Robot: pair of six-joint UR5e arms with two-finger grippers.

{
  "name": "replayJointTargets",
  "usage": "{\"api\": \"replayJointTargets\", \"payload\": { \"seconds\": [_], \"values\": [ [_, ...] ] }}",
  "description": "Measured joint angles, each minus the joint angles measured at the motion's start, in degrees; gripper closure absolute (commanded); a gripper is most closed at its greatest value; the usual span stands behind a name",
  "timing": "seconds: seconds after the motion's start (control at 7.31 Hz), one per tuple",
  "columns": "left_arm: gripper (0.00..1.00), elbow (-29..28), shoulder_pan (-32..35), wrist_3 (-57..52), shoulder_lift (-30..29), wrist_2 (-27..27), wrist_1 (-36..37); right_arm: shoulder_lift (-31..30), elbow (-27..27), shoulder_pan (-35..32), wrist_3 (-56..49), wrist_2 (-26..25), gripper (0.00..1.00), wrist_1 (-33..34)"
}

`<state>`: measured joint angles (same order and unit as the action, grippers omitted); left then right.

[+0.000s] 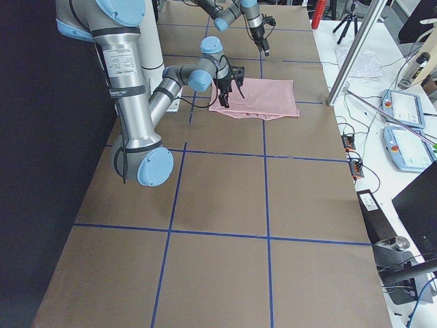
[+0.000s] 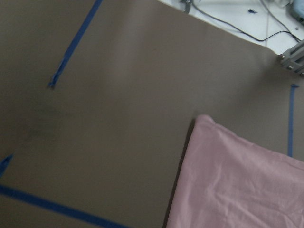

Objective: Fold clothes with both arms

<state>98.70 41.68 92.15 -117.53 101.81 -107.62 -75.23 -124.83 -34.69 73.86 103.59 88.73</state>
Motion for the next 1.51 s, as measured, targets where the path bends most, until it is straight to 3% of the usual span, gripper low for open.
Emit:
{"api": "replayJointTargets", "payload": {
  "seconds": [0.55,1.37,1.51],
  "values": [
    [0.00,4.5,-18.5,26.5,1.5,-6.1,12.2,2.7,1.9,-0.8,-1.6,0.1,0.00,5.6],
    [0.00,6.9,-24.9,30.5,1.8,-6.7,17.0,4.7,2.5,-1.1,-0.2,0.4,0.00,5.2],
    [0.11,6.7,-25.4,30.5,1.8,-6.7,17.0,5.0,2.5,-1.1,-0.3,0.6,0.00,5.2]
  ]
}}
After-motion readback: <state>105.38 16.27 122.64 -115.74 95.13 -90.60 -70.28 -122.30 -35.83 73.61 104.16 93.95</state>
